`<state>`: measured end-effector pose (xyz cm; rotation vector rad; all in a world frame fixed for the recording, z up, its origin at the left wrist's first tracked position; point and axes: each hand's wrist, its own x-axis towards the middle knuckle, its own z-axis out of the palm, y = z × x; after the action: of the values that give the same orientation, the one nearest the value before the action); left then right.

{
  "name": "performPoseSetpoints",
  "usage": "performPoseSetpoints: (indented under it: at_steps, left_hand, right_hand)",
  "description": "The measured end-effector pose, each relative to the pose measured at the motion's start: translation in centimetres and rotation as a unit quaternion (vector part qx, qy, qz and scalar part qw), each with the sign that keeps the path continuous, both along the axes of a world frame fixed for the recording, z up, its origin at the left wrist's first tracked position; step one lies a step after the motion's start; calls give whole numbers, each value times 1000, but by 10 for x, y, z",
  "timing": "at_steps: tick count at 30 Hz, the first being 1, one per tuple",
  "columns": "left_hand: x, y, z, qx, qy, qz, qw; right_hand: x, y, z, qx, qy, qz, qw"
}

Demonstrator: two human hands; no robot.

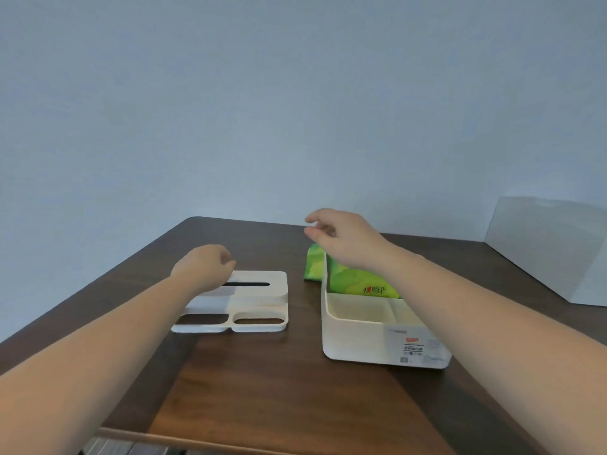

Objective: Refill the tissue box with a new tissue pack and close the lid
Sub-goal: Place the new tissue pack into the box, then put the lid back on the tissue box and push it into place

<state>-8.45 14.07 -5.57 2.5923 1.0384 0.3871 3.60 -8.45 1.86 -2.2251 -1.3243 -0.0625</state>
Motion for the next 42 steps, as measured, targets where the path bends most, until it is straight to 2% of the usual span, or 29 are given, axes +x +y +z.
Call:
performPoseSetpoints:
  at_steps: [3,9,13,16,19,26,30,32,36,42]
  left_hand:
    - [-9,5,-7,-11,36,36,999]
    - [-18,12,-19,-59,22,83,995]
    - [-19,14,-22,-71,0,96,993]
    - [-15,12,-22,-71,-14,90,993]
    - [-11,5,-20,-66,-25,90,993]
    - [-8,2,2,-59,-167,120,977]
    - [-5,-8,25,-80,-230,110,964]
    - [0,-21,34,-118,-255,105,954]
    - [19,-54,45,-196,-301,66,931]
    - [51,-106,54,-223,-240,6,945]
  right_hand:
    - [-19,28,-13,-48,10,-4,999]
    - [-47,70,-33,-259,21,-17,965]
    - [-50,78,-40,-303,56,-49,950]
    - [-48,79,-45,-292,112,-80,947]
    - [-43,79,-46,-237,185,-124,946]
    - [-35,70,-19,-121,180,-143,966]
    - [-21,53,4,-41,177,-139,973]
    - [-8,41,11,-6,184,-154,971]
    - [16,6,18,-8,158,-210,965]
    - [41,-56,12,-43,148,-272,950]
